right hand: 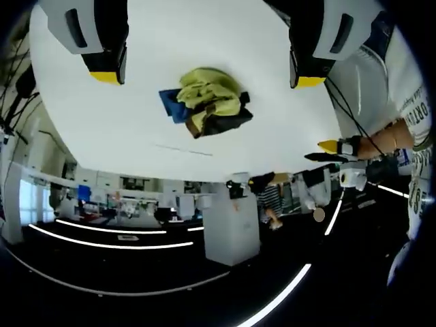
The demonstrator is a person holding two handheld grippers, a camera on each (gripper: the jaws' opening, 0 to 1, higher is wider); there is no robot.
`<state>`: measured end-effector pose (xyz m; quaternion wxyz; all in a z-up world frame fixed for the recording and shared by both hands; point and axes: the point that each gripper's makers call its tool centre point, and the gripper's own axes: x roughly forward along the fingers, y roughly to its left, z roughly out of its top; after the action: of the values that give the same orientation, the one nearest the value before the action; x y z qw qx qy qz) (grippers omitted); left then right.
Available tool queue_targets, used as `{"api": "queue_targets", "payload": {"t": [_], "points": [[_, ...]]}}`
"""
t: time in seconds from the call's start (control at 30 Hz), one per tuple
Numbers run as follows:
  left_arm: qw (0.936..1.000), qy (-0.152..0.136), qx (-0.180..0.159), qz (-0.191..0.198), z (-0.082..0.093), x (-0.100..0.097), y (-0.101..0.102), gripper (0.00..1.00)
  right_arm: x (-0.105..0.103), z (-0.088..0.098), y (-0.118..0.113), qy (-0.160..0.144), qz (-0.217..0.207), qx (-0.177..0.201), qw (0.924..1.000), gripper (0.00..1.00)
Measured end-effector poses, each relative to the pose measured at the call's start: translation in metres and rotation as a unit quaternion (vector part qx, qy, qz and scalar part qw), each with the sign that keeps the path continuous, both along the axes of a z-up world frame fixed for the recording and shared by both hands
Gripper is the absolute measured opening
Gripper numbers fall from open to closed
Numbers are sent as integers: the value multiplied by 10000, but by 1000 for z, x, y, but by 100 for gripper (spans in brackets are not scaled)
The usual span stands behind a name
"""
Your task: Fold the garment on the visible template until the final outline fits inside the template.
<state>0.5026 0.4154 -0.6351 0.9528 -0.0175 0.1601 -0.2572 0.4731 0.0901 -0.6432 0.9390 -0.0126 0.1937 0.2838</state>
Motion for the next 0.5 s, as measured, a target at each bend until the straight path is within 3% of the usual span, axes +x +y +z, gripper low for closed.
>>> {"api": "queue_targets", "payload": {"t": [0.5], "points": [[10000, 5, -31, -14, 4, -7, -4, 97, 3, 3, 19, -77, 265, 35, 9996, 97]]}}
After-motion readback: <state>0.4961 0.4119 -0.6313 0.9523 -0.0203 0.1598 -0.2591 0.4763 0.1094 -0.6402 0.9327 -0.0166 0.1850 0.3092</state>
